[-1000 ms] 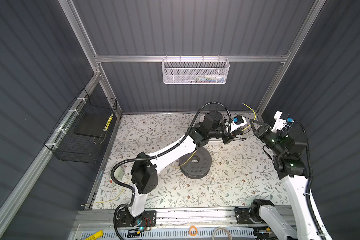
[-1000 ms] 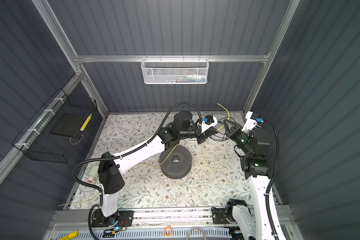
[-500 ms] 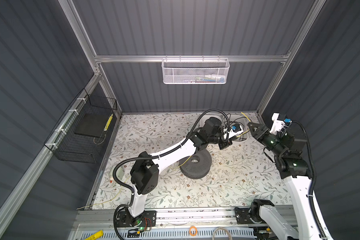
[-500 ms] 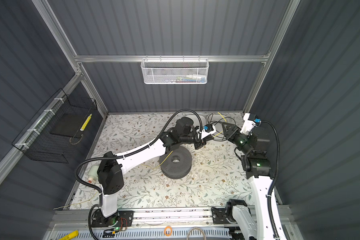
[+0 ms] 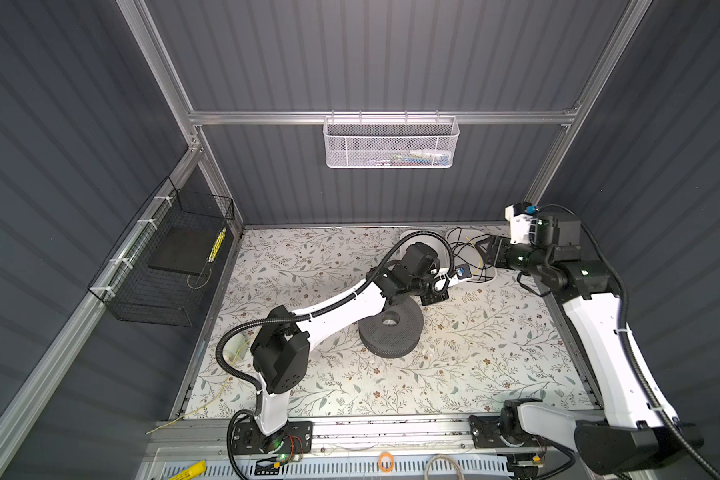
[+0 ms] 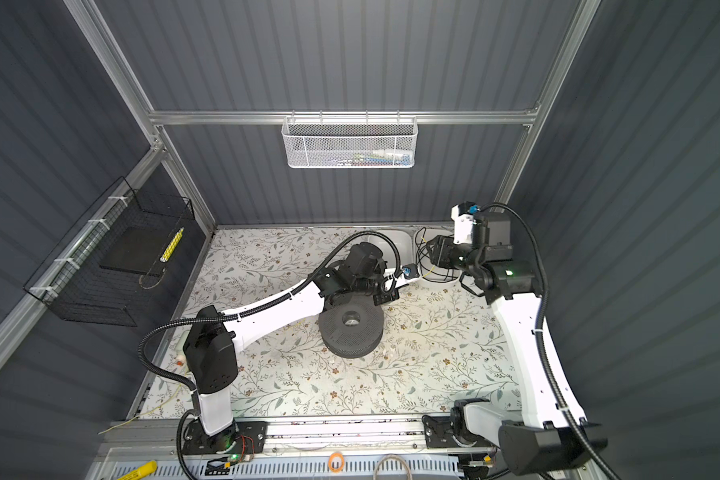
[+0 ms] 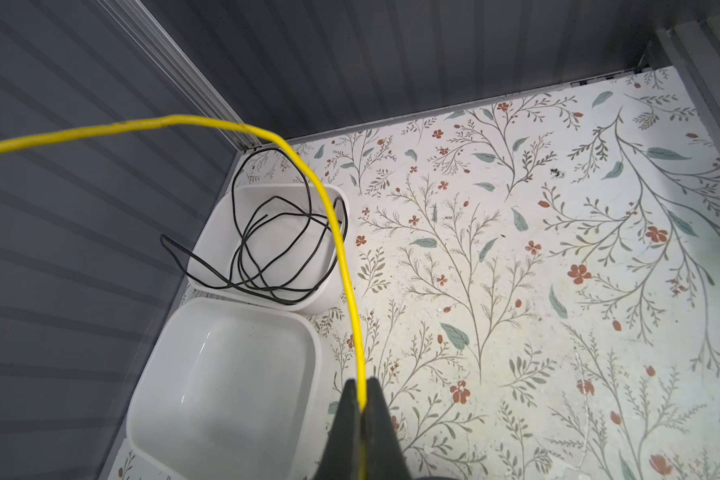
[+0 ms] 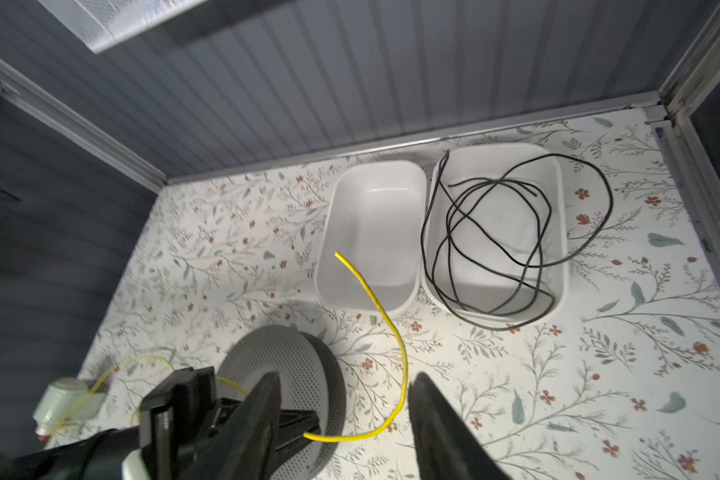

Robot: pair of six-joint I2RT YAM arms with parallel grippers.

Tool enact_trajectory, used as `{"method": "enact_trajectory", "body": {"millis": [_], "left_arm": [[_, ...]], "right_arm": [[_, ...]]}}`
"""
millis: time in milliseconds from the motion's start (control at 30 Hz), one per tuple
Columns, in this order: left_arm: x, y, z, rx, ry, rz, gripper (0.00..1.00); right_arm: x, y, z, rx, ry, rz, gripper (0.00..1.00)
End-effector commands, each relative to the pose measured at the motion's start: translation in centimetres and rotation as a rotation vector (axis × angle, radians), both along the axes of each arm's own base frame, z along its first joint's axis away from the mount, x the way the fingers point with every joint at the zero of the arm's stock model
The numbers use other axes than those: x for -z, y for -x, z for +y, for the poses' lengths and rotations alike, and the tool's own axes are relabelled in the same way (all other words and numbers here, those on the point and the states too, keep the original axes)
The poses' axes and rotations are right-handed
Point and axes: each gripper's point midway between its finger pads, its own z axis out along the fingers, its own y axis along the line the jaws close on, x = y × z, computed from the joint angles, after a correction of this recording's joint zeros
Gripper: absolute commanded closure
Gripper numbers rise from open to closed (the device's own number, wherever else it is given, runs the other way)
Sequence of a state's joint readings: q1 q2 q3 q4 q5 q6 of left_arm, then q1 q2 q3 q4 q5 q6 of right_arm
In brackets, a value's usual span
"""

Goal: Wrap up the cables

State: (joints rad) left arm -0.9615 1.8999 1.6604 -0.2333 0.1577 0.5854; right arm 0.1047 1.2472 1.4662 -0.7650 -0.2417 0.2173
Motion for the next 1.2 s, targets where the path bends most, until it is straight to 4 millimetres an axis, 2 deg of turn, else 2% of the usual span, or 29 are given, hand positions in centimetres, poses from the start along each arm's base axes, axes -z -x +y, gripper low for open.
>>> {"method": "enact_trajectory", "body": {"millis": [0,133,300,500,567,700,933,1000,1067,1167], "left_arm": [[-1.3,0.7,0.7,0.014,-0.018,-0.029,1.0],[-1.5,0.9,0.7,0.017,-0.022,-0.032,1.0],[-1.2,0.8,0.9,0.011,-0.036,-0.037,1.0],[-1.0,0.9,1.2,0.003,-0.046,-0.043,1.0],[-0.9,0.8,1.4,-0.002,-0.051,-0.044,1.0],[-0.7,0.8,1.6,-0.011,-0.055,-0.052,1.0],[0.0,0.7,2.0,-0.037,-0.058,-0.045,1.0],[0.3,0.7,2.0,-0.038,-0.059,-0.04,1.0],[0.5,0.7,2.0,-0.039,-0.064,-0.037,1.0],[0.5,0.7,1.9,-0.035,-0.061,-0.037,1.0]], "right_arm": [[1.8,-0.3,-0.4,-0.018,0.123,0.063,0.46],[3.1,-1.9,-1.0,0.015,0.164,0.085,0.48],[4.2,-3.2,-0.4,0.01,0.138,0.101,0.56],[4.4,-4.5,-0.6,0.053,0.113,0.073,0.77],[4.0,-4.8,-0.7,0.08,0.095,0.052,0.89],[3.9,-5.1,-0.4,0.082,0.061,0.035,1.0],[2.0,-5.1,-1.2,0.143,-0.051,-0.049,1.0],[1.5,-4.7,-0.7,0.106,-0.059,-0.052,0.9],[1.6,-4.1,0.3,0.042,-0.064,-0.032,0.7],[2.7,-3.6,1.4,-0.033,-0.059,0.003,0.58]]}}
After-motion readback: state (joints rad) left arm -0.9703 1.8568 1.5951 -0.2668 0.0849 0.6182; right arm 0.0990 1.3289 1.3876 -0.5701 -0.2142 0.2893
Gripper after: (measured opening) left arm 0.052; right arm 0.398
